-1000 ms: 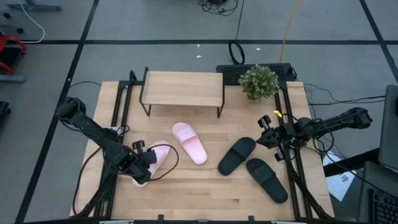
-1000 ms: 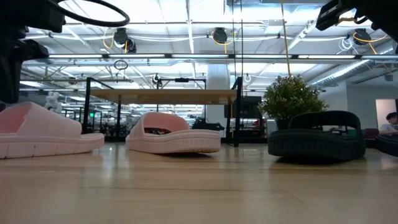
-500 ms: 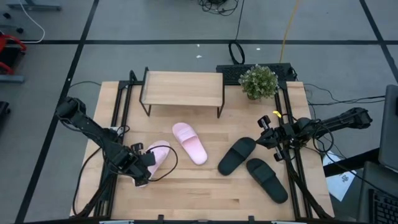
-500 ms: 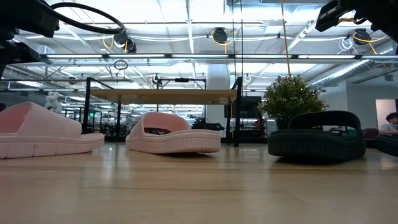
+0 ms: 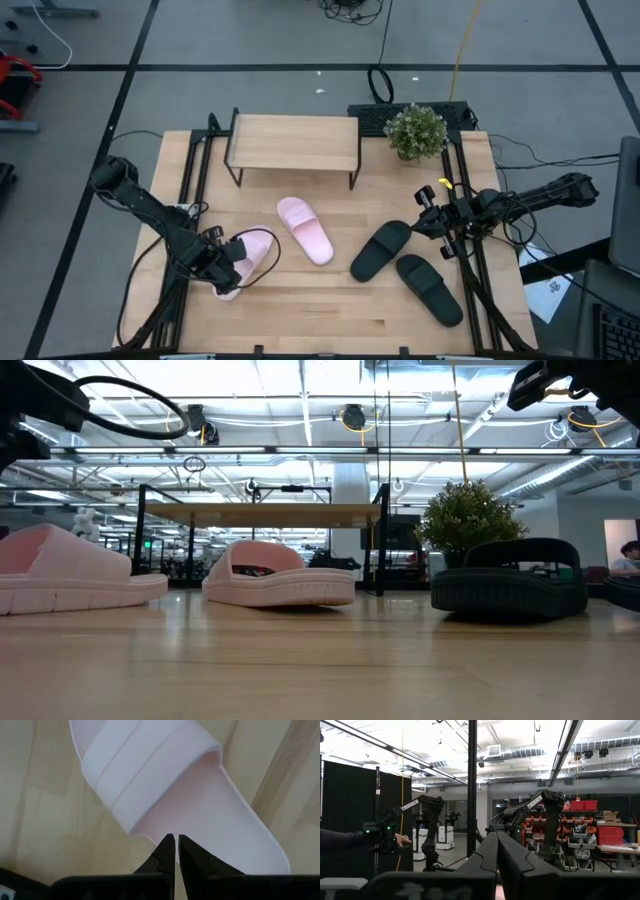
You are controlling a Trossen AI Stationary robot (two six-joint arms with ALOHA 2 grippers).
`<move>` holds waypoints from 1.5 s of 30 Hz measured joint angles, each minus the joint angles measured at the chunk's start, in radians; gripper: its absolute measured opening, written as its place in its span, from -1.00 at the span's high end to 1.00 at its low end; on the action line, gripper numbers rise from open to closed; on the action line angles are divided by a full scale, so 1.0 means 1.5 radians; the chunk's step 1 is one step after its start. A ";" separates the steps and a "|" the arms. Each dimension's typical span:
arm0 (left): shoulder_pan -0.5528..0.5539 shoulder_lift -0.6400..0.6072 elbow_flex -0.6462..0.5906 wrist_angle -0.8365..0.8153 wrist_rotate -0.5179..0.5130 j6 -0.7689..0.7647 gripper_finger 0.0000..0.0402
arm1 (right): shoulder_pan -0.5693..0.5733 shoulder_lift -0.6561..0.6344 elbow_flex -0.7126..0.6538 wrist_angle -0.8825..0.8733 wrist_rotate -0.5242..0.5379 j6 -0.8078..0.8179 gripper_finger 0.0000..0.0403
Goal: Pick and place slides into the shelf
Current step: Put the left pink slides on the shelf
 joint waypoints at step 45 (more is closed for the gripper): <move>-0.022 0.000 0.000 0.020 -0.051 -0.024 0.07 | 0.000 0.000 0.000 0.000 -0.001 0.002 1.00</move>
